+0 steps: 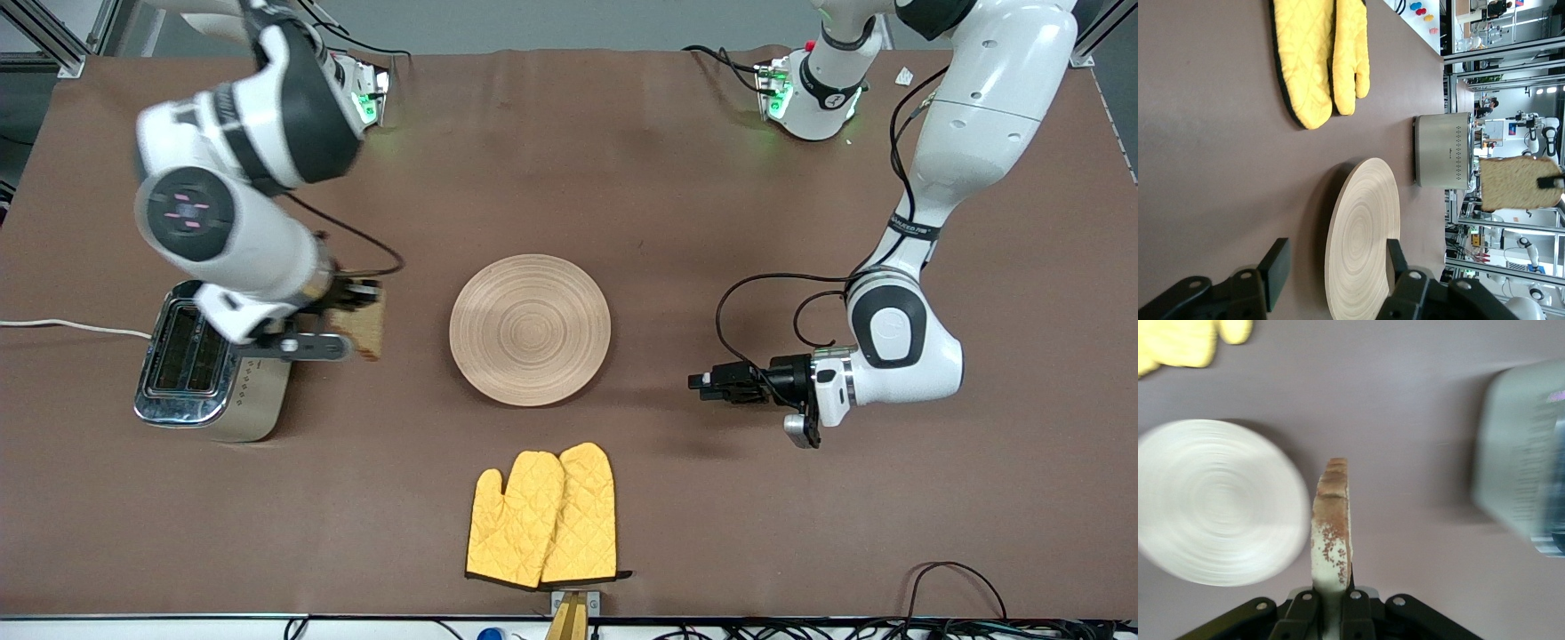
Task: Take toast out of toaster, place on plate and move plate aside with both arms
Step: 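Lift the toast out of the toaster with the right gripper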
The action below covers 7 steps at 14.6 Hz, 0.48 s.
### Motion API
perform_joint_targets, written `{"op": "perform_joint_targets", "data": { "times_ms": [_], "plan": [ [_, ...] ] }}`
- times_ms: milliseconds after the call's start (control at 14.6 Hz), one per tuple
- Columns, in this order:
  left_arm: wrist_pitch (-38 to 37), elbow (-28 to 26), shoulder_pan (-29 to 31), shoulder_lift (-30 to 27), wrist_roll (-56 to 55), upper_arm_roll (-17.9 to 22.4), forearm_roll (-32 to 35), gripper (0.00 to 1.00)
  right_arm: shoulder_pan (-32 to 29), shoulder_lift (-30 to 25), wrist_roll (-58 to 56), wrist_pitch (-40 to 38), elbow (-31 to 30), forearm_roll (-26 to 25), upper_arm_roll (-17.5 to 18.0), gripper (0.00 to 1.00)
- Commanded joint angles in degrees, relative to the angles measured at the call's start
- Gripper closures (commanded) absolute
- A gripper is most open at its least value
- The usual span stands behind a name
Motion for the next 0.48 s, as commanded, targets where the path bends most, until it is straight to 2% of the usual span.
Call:
{"op": "perform_joint_targets", "data": {
  "times_ms": [0,205,411],
  "plan": [
    [0.5,-3.0,1.0,-1.0,2.3,-0.2,-1.6,0.34,2.7,1.8,5.7,8.9,-4.4,7.7,-0.4,0.97],
    [0.3,-4.8,2.2,-0.6,6.3,-0.3,-1.9,0.34,4.6,3.2,5.9,16.7,-8.6,15.4,-0.4,0.97],
    [0.0,-5.7,1.8,0.0,8.0,-0.3,-4.1,0.34,4.6,4.7,5.0,23.1,-12.8,29.2,-0.3,0.97]
  ]
}}
